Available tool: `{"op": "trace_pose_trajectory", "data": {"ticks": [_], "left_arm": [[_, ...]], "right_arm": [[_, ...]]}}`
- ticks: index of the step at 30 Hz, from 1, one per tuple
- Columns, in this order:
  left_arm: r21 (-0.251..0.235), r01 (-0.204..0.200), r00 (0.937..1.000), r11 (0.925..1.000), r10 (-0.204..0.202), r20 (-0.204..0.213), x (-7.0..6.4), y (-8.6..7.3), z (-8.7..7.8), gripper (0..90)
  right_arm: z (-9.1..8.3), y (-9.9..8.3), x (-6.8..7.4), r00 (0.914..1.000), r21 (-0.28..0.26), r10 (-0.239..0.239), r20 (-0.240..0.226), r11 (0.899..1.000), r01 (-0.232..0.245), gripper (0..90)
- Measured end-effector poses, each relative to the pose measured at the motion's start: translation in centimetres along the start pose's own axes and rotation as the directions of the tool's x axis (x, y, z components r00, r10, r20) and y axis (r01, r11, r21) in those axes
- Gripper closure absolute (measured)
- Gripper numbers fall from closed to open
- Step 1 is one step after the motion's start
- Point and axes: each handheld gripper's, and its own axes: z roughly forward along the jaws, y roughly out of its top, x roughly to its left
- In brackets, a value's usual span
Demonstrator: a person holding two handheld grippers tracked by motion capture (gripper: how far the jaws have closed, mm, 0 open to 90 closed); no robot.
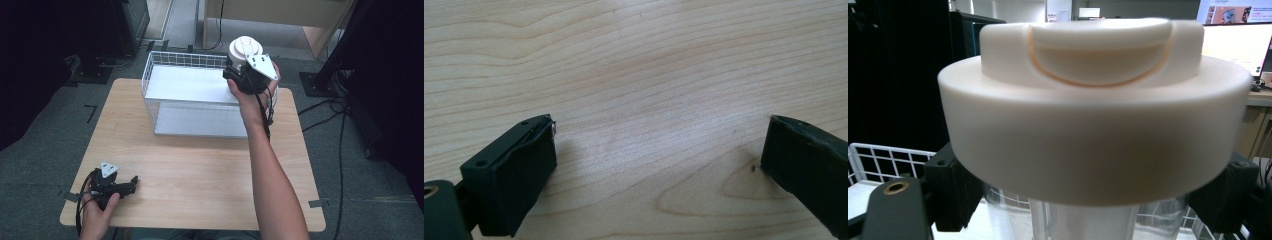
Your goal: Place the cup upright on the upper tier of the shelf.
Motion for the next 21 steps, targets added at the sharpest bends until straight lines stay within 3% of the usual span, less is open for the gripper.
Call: {"op": "trace_pose_trajectory", "data": {"ticks": [7,17,21], "left_arm": [[0.000,0.000,1.0000,1.0000,0.000,0.000,0.0,0.0,0.0,1.5],[0.001,0.000,1.0000,1.0000,0.000,0.000,0.0,0.0,0.0,1.5],[0.001,0.000,1.0000,1.0000,0.000,0.000,0.0,0.0,0.0,1.5]], "right_arm": [[0.5,0.2,-0.7,0.9991,0.025,0.041,-0.009,0.999,-0.041,15.7],[0.9,0.6,-0.9,0.9987,0.061,0.031,-0.040,0.998,-0.028,13.9],[0.5,0.9,-1.1,0.9968,0.057,0.048,-0.063,0.997,-0.045,11.0]]}}
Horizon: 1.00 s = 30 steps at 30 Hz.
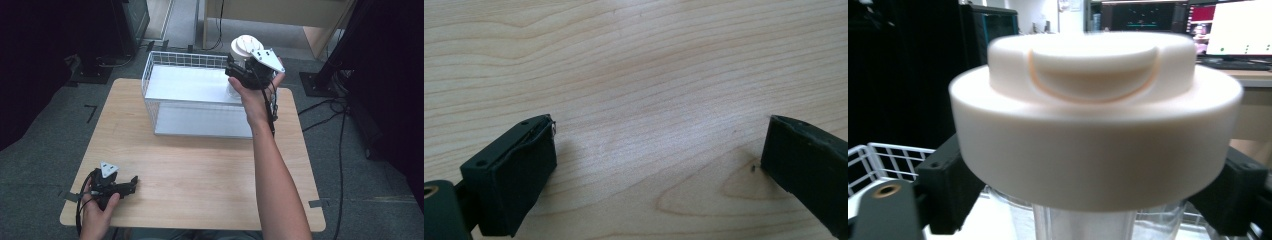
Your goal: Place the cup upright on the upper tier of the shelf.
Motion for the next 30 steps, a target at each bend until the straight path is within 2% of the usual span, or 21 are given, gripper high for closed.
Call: {"op": "trace_pose_trajectory", "data": {"ticks": [2,5,9,17,21,22,30], "left_arm": [[0.000,0.000,1.0000,1.0000,0.000,0.000,0.0,0.0,0.0,1.5],[0.000,0.000,1.0000,1.0000,0.000,0.000,0.0,0.0,0.0,1.5],[0.000,0.000,1.0000,1.0000,0.000,0.000,0.0,0.0,0.0,1.5],[0.000,0.000,1.0000,1.0000,0.000,0.000,0.0,0.0,0.0,1.5],[0.000,0.000,1.0000,1.0000,0.000,0.000,0.0,0.0,0.0,1.5],[0.000,0.000,1.0000,1.0000,0.000,0.000,0.0,0.0,0.0,1.5],[0.000,0.000,1.0000,1.0000,0.000,0.000,0.0,0.0,0.0,1.6]], "right_arm": [[-0.2,0.2,-0.1,0.9997,0.003,-0.002,-0.026,1.000,0.002,6.7],[-0.7,0.4,0.0,0.9988,-0.003,-0.024,-0.044,1.000,0.024,6.0],[-0.9,0.6,0.0,0.9986,-0.016,-0.046,-0.027,0.999,0.045,2.2],[-1.1,0.4,-0.1,0.9985,0.002,-0.050,-0.023,0.999,0.050,2.2],[-1.4,0.2,-0.1,0.9982,0.002,-0.048,-0.035,0.999,0.048,2.1],[-1.5,0.2,-0.1,0.9976,0.004,-0.046,-0.051,0.999,0.046,0.5],[-1.8,0.4,0.0,0.9974,-0.008,-0.048,-0.053,0.999,0.047,0.0]]}}
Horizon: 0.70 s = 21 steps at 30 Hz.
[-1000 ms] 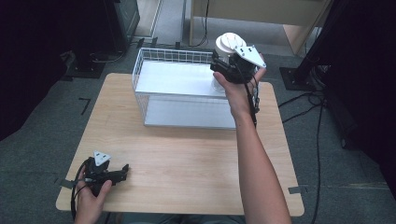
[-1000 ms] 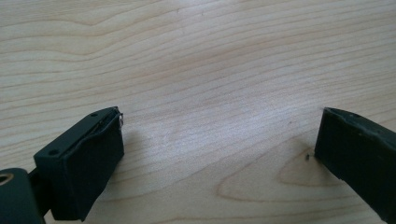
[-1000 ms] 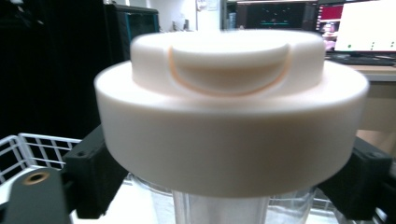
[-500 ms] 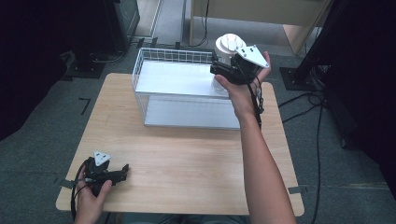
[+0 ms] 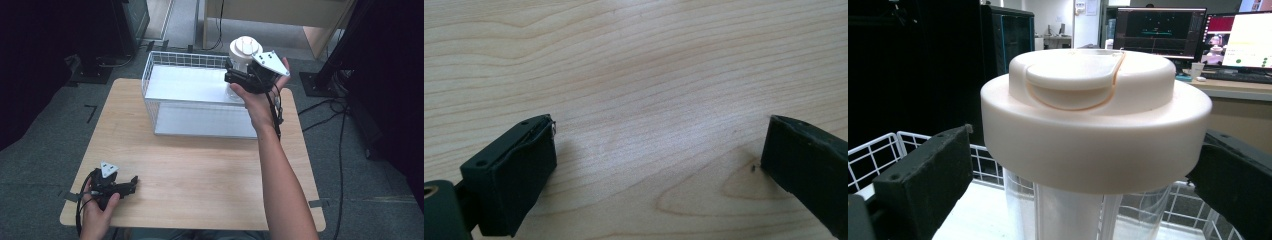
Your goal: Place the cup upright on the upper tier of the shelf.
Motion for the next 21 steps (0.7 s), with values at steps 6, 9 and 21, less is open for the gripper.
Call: {"op": "trace_pose_trajectory", "data": {"ticks": [6,9,21], "left_arm": [[0.000,0.000,1.0000,1.0000,0.000,0.000,0.0,0.0,0.0,1.5],[0.000,0.000,1.0000,1.0000,0.000,0.000,0.0,0.0,0.0,1.5],[0.000,0.000,1.0000,1.0000,0.000,0.000,0.0,0.0,0.0,1.5]], "right_arm": [[-0.2,0.0,0.1,0.9999,0.001,-0.011,0.007,1.000,0.011,0.0],[-0.4,0.1,0.2,0.9999,-0.008,-0.014,0.003,1.000,0.014,0.0],[-1.1,0.3,0.2,0.9998,-0.015,-0.018,-0.010,1.000,0.018,0.0]]}}
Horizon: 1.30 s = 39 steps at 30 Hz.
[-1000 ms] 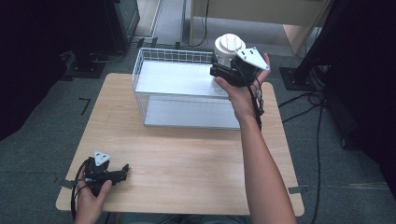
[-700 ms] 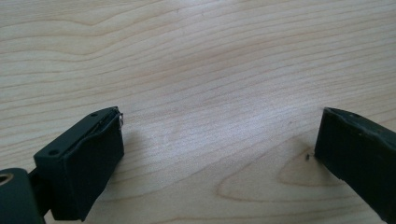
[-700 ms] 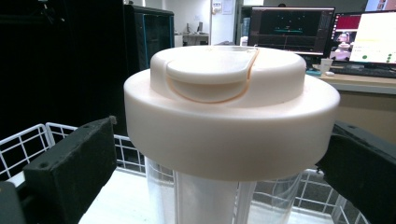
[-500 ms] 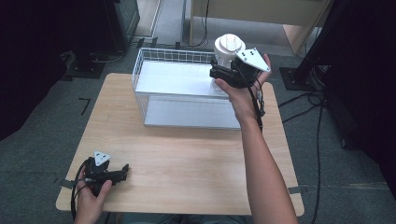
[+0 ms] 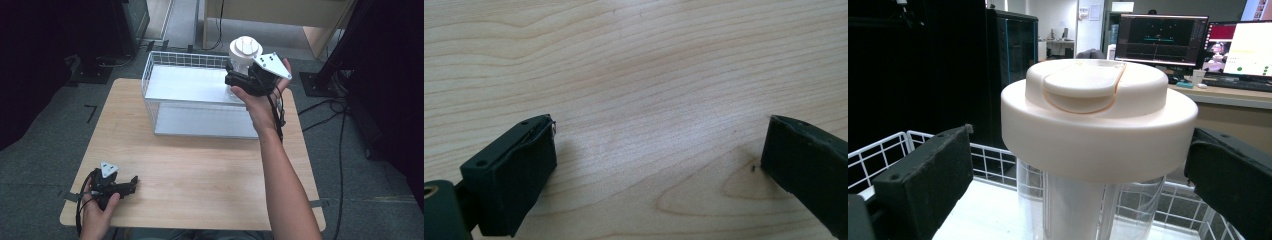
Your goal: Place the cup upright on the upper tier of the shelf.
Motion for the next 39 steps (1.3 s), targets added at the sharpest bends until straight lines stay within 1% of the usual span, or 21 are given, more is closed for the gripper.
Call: {"op": "trace_pose_trajectory", "data": {"ticks": [5,22,26,31,35,36,39], "left_arm": [[0.000,0.000,1.0000,1.0000,0.000,0.000,0.0,0.0,0.0,1.5],[0.001,0.000,1.0000,1.0000,0.000,0.000,0.0,0.0,0.0,1.5],[0.001,0.000,1.0000,1.0000,0.000,0.000,0.0,0.0,0.0,1.5],[0.002,0.000,1.0000,1.0000,0.000,0.001,0.0,0.0,0.0,1.5],[0.002,0.000,1.0000,1.0000,0.000,0.001,0.0,0.0,0.0,1.5],[0.002,0.000,1.0000,1.0000,0.000,0.001,0.0,0.0,0.0,1.5],[0.002,0.000,1.0000,1.0000,0.000,0.001,0.0,0.0,0.0,1.5]], "right_arm": [[-0.4,0.2,0.1,0.9999,-0.011,0.007,-0.013,1.000,-0.007,0.0],[-1.5,0.7,0.5,0.9994,-0.026,-0.009,-0.033,1.000,0.008,0.0],[-1.9,0.8,0.7,0.9993,-0.035,-0.018,-0.034,0.999,0.017,0.0],[-2.4,1.0,0.7,0.9993,-0.043,-0.014,-0.036,0.999,0.013,0.0],[-3.0,0.8,0.8,0.9989,-0.044,-0.024,-0.039,0.999,0.023,0.0],[-3.1,0.8,0.7,0.9986,-0.046,-0.034,-0.040,0.998,0.032,0.0],[-3.6,0.6,0.8,0.9985,-0.047,-0.031,-0.045,0.998,0.029,0.0]]}}
